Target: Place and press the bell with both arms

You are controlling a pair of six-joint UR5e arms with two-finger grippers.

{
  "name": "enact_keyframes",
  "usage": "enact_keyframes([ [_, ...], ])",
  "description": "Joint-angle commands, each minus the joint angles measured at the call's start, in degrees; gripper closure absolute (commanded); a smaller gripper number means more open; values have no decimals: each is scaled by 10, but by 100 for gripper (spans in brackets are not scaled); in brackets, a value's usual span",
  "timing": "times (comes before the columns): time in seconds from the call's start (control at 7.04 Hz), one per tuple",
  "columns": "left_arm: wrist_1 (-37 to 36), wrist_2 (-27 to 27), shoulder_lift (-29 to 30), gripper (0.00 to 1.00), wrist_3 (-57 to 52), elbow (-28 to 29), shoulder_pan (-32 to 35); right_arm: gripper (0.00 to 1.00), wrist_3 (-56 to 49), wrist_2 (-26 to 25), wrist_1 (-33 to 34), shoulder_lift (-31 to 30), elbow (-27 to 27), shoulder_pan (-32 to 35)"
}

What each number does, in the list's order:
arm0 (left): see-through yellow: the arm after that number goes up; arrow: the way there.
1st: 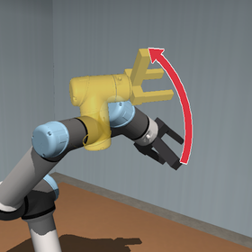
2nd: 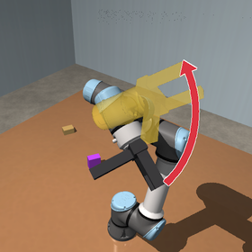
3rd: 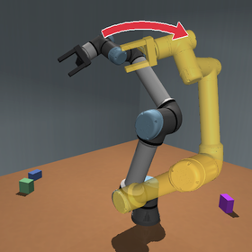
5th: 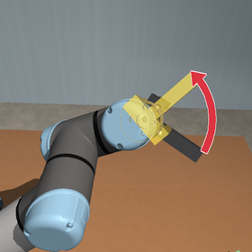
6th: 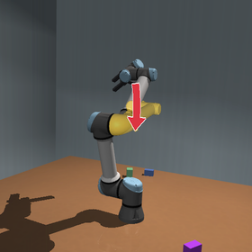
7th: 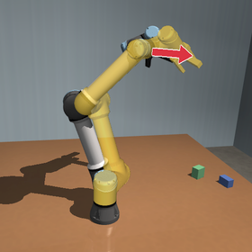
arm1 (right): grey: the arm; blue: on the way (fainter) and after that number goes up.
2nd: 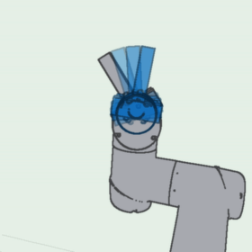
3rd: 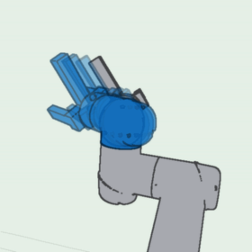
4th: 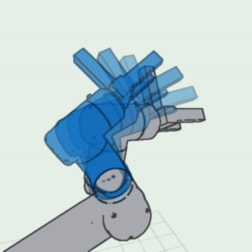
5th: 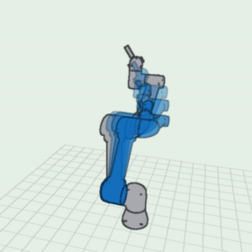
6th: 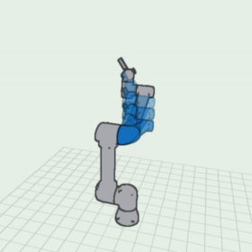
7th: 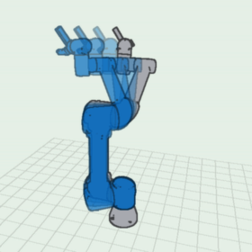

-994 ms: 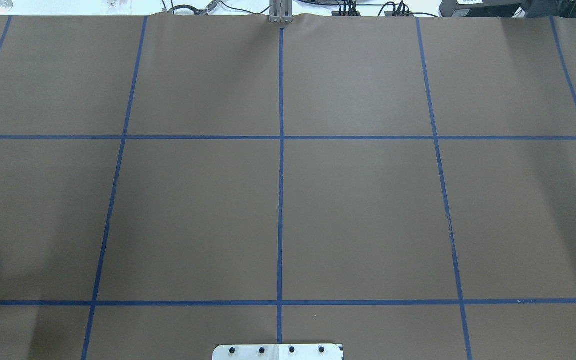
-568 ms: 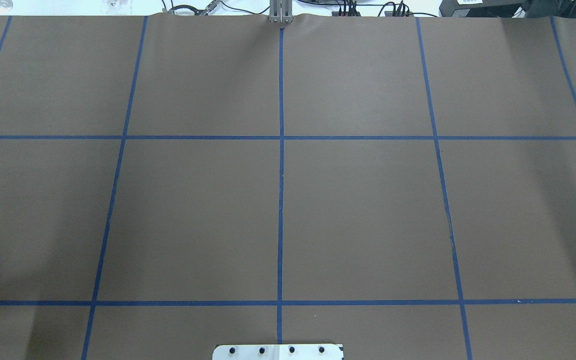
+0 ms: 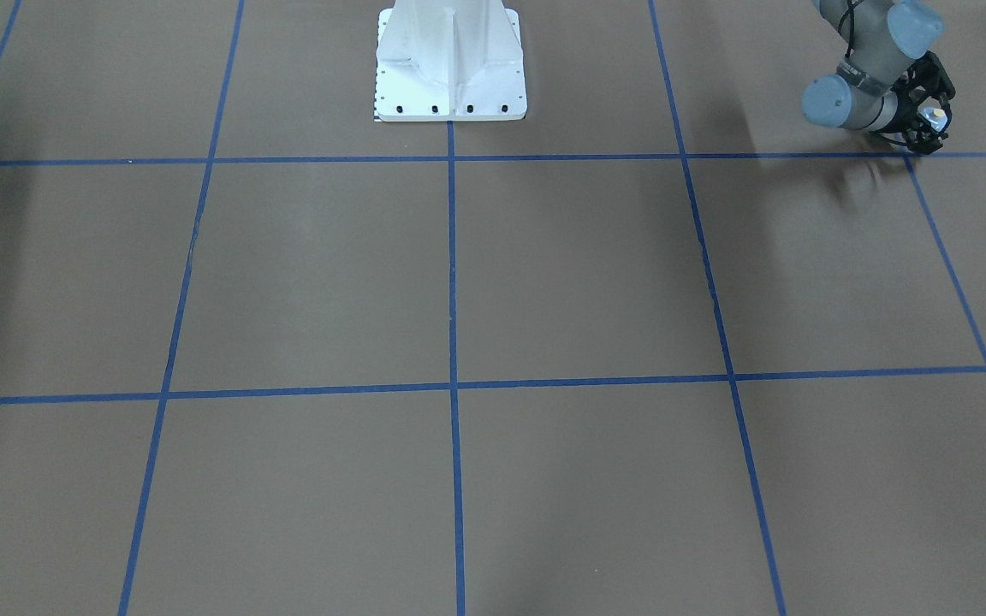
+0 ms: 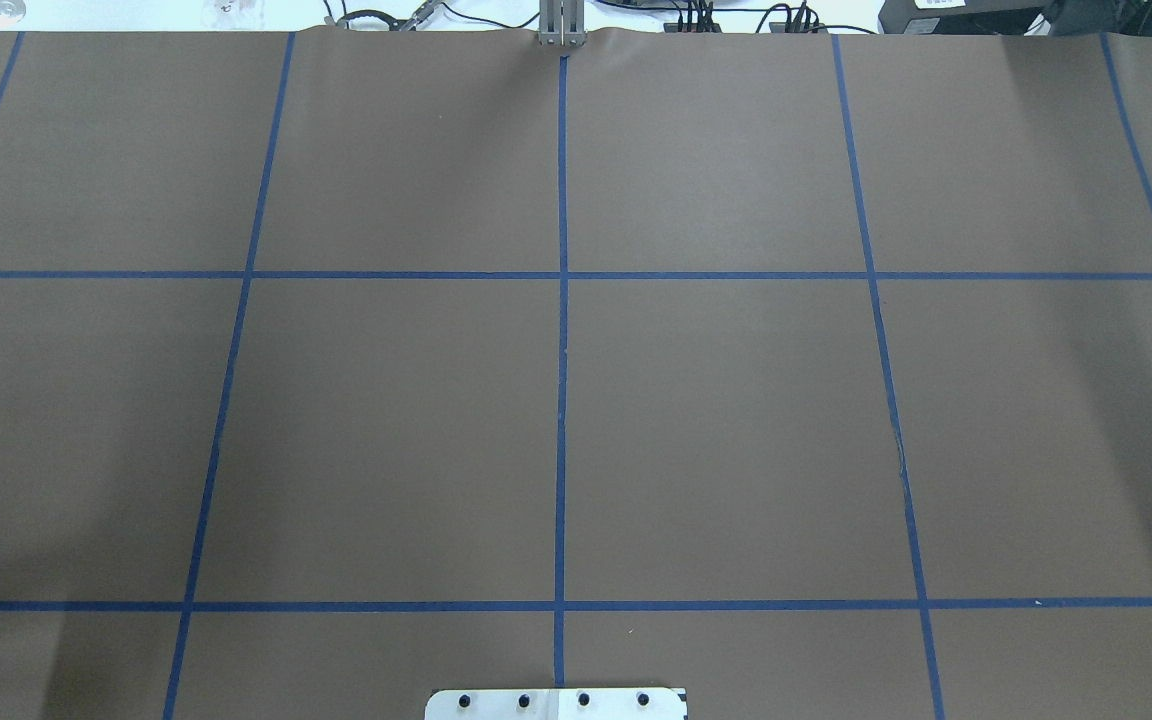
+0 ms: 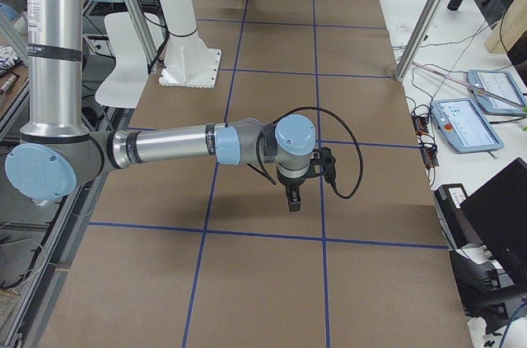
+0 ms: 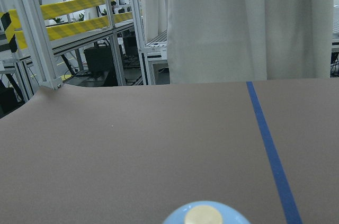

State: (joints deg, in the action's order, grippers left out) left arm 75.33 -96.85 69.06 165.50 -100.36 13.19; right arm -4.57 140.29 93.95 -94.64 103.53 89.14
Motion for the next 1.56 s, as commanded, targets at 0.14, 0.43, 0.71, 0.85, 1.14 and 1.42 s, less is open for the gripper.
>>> enact_keyframes([
  [0.14,1,0,-1,0,4,5,-7,0,0,2,0,0,2,1],
  [0.43,1,-1,4,0,7,16,-9,0,0,5,0,-2,3,1],
  [0.71,2,-1,8,0,11,16,-13,0,0,9,0,-4,8,2],
  [0.85,1,-1,8,17,39,16,-19,0,0,10,2,-4,9,3],
  [1.14,-1,0,6,100,56,17,-33,0,0,11,3,-4,9,3],
  [1.42,-2,0,-28,100,19,-14,-32,0,0,11,4,-4,9,3],
])
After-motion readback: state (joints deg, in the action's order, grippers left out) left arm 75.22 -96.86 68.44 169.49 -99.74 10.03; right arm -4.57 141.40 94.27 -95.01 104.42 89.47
